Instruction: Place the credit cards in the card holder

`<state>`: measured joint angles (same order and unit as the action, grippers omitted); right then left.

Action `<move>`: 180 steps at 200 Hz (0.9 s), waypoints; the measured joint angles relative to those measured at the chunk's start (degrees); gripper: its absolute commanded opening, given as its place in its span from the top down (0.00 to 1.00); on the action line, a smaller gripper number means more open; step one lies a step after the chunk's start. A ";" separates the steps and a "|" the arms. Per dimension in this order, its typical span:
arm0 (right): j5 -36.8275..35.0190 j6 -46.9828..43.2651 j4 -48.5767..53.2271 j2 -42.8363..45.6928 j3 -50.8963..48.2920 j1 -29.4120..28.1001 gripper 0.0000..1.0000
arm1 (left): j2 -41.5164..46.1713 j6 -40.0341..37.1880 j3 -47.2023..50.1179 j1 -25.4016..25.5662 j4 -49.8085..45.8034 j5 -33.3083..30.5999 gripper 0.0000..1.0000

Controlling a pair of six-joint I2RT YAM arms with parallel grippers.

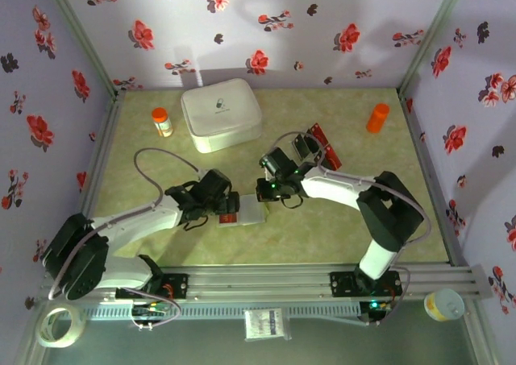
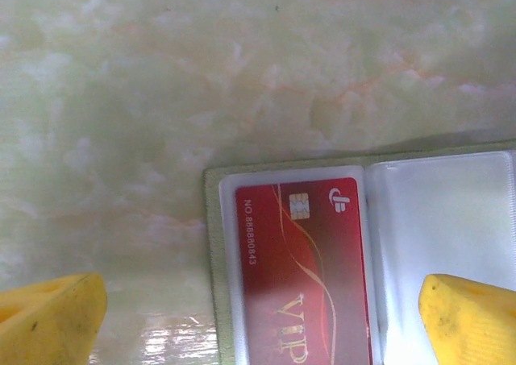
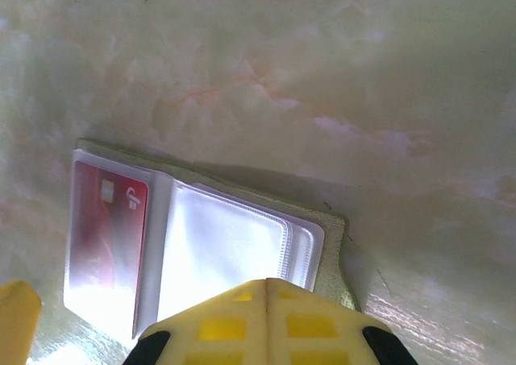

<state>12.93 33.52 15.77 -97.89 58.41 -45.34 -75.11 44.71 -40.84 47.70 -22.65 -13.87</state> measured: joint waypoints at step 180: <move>3.76 0.02 -2.64 -7.67 3.04 -1.81 1.00 | -4.66 0.39 0.04 1.70 4.63 -0.02 0.00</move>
<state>16.69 33.54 13.13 -105.56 61.45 -47.16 -79.77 45.10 -40.80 49.41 -18.02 -13.89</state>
